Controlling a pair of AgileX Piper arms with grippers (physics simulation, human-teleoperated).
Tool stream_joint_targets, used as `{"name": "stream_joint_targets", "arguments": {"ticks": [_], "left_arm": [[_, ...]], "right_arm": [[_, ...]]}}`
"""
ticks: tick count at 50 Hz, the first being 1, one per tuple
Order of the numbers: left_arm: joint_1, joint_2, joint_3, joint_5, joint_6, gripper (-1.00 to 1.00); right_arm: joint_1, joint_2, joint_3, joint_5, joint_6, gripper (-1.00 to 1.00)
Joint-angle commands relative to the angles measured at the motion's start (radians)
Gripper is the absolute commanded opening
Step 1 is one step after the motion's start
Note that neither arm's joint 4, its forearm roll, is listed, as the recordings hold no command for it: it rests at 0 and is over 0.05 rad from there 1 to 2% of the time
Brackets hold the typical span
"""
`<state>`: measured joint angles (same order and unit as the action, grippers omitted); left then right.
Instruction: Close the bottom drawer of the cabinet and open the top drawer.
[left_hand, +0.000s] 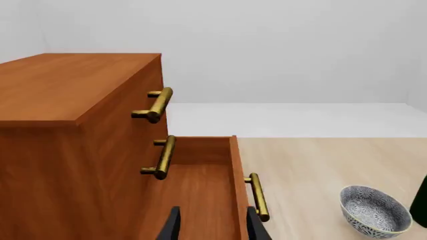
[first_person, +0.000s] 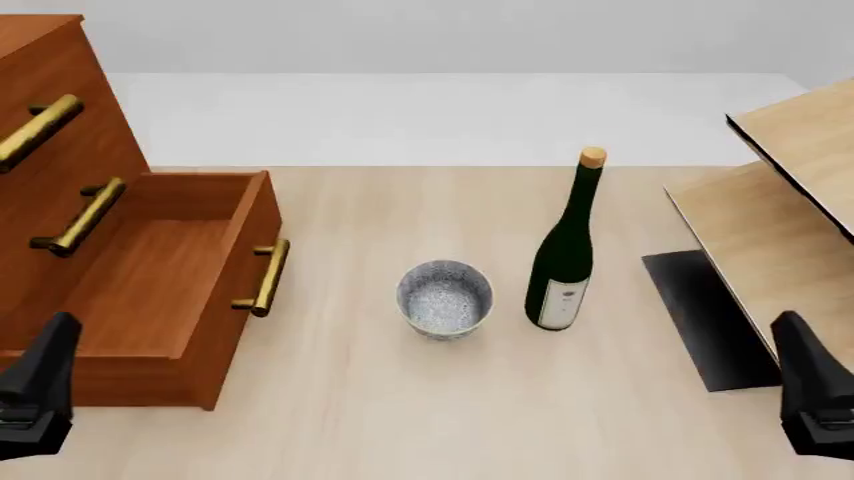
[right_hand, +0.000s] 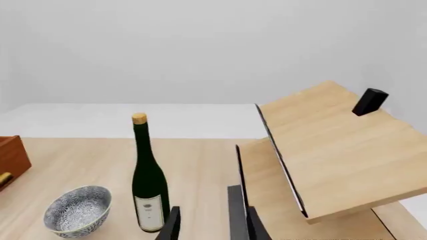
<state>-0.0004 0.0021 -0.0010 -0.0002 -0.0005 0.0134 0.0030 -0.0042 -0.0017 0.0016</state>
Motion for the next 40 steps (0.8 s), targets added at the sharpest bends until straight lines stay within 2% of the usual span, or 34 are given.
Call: {"name": "stream_joint_targets", "arguments": {"ticks": [1,17,20,23,24,25,27,31,40], "left_arm": [[-0.003,0.007,-0.003,0.000,-0.001,1.00],[-0.014,0.036,-0.008,-0.017,0.001,1.00],[-0.006,0.037,-0.017,-0.011,-0.026,1.00],[-0.001,0.063,-0.043,-0.014,-0.032,1.00],[0.005,0.075,-0.057,-0.019,-0.094,1.00],[-0.001,0.089,-0.069,-0.025,-0.116,1.00],[-0.041,0.156,-0.115,-0.049,-0.047,1.00],[-0.054,0.266,-0.172,-0.088,-0.053,1.00],[-0.090,0.385,-0.281,-0.063,-0.075,1.00]], "right_arm": [[-0.013,0.004,-0.002,0.003,0.000,1.00],[-0.014,0.008,0.000,-0.003,0.004,1.00],[-0.016,0.012,0.000,-0.007,0.007,1.00],[-0.018,0.014,0.000,-0.010,0.008,1.00],[-0.019,0.016,0.001,-0.012,0.008,1.00],[-0.019,0.017,0.001,-0.013,0.009,1.00],[-0.019,0.019,0.001,-0.015,0.009,1.00],[-0.018,0.020,0.001,-0.016,0.010,1.00],[-0.020,0.033,0.001,-0.028,0.013,1.00]]}}
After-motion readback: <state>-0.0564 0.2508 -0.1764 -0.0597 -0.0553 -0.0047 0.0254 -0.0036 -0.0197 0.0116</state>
